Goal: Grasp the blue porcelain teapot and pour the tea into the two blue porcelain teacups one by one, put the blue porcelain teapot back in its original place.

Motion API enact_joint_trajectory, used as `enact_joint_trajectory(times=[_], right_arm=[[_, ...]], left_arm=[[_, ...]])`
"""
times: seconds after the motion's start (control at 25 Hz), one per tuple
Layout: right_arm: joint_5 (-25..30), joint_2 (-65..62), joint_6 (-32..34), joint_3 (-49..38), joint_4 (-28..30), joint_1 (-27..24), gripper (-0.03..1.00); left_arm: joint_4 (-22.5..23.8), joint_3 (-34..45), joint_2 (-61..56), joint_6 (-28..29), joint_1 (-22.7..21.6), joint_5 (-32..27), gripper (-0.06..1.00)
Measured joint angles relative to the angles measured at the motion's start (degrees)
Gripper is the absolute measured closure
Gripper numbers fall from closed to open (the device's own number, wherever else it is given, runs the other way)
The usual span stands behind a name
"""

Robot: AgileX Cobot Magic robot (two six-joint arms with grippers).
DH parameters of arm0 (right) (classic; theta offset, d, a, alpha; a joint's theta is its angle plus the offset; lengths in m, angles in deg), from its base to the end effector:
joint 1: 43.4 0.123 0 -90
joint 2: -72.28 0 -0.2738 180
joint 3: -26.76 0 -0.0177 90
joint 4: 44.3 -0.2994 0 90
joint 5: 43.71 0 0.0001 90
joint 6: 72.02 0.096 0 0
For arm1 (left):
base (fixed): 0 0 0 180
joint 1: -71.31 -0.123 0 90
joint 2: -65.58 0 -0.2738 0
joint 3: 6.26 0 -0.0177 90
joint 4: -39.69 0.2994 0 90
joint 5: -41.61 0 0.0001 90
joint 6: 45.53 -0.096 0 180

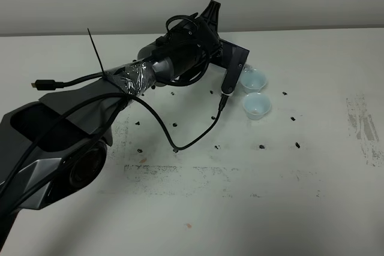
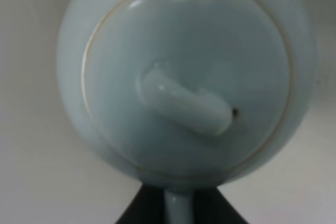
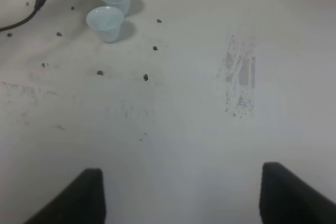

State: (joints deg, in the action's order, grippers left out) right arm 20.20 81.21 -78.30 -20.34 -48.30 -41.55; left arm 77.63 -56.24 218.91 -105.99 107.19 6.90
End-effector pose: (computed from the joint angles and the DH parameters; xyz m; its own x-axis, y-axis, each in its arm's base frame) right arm 0.0507 0.0077 0.2996 -0.4896 -0.0945 -0.8668 -0.1255 0.9914 -0.0372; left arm 0.5114 -0.3284 0.1338 0.3671 0.8888 0.2743 0.5230 -0.4411 0.7293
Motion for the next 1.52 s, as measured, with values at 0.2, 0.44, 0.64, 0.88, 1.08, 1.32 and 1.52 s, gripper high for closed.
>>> enact_joint_trajectory(times=[0.2,0.44,0.64,0.88,1.08,1.32,1.52], right_arm=[[0.00,0.00,0.00,0.00,0.00,0.00,0.38],[0.00,0.00,0.00,0.00,0.00,0.00,0.38],[0.00,0.00,0.00,0.00,0.00,0.00,0.38],[0.00,0.00,0.00,0.00,0.00,0.00,0.38],[0.00,0.00,0.00,0.00,0.00,0.00,0.38],[0.00,0.00,0.00,0.00,0.00,0.00,0.38],[0.00,0.00,0.00,0.00,0.00,0.00,0.38]], left_arm=[[1.26,0.00,0.00,-0.05,0.05,1.62,0.89],[4.43,0.00,0.00,-0.64,0.05,2.98,0.89],[4.94,0.00,0.00,-3.39,0.05,4.27,0.89],[4.94,0.00,0.00,-6.86,0.05,6.39,0.89],[4.94,0.00,0.00,-7.23,0.05,8.11,0.89],[4.94,0.00,0.00,-9.60,0.05,8.33,0.89],[4.94,0.00,0.00,-10.05,0.05,8.33,0.89]])
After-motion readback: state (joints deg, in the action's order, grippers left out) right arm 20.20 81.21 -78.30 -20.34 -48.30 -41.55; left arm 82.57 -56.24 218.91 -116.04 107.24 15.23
